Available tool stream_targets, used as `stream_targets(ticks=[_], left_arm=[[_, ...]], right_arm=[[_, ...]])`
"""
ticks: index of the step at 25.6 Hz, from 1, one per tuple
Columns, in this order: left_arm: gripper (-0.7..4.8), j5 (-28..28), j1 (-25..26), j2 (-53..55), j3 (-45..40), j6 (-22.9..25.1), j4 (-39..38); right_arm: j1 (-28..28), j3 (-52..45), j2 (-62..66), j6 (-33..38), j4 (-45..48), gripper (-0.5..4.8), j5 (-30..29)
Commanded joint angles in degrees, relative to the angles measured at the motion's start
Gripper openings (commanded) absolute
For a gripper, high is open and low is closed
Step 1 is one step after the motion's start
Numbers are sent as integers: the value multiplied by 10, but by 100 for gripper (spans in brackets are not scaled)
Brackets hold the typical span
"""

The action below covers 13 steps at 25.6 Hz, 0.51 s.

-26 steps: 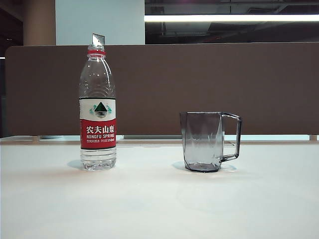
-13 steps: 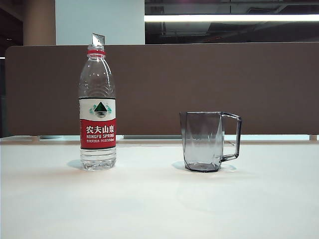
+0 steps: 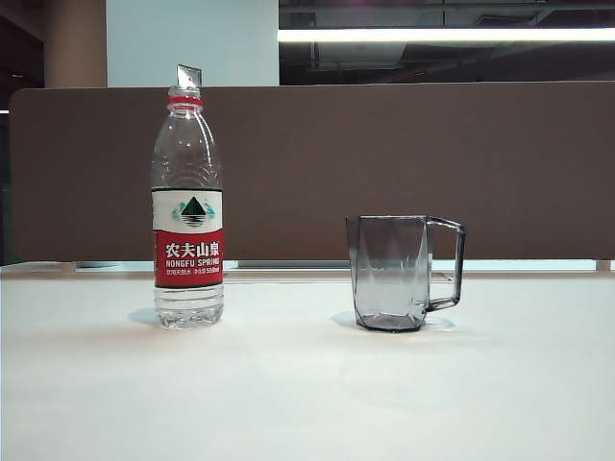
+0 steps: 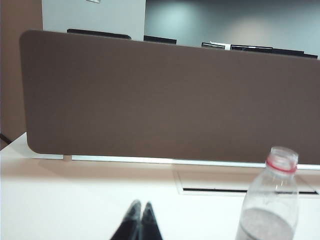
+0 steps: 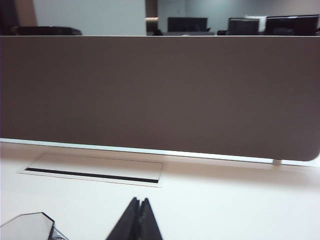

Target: Pick up the mineral water bottle with the left hand on the table and pour water into the mug until it's half full.

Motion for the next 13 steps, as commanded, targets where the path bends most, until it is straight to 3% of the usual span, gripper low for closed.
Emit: stream_targets(ticks=[1, 8, 10, 13], left_arm=[[-6, 1, -2, 65, 40, -5, 8], [-6, 2, -63, 195, 100, -5, 49], [-6, 2, -112, 256, 122, -7, 54], [-6, 2, -140, 289, 129, -7, 59]], right_arm=[[2, 42, 44, 3, 13, -2, -6], [24, 109, 130, 15, 12, -2, -5], [65, 134, 165, 15, 12, -3, 5], [108, 147, 183, 15, 1, -3, 38]])
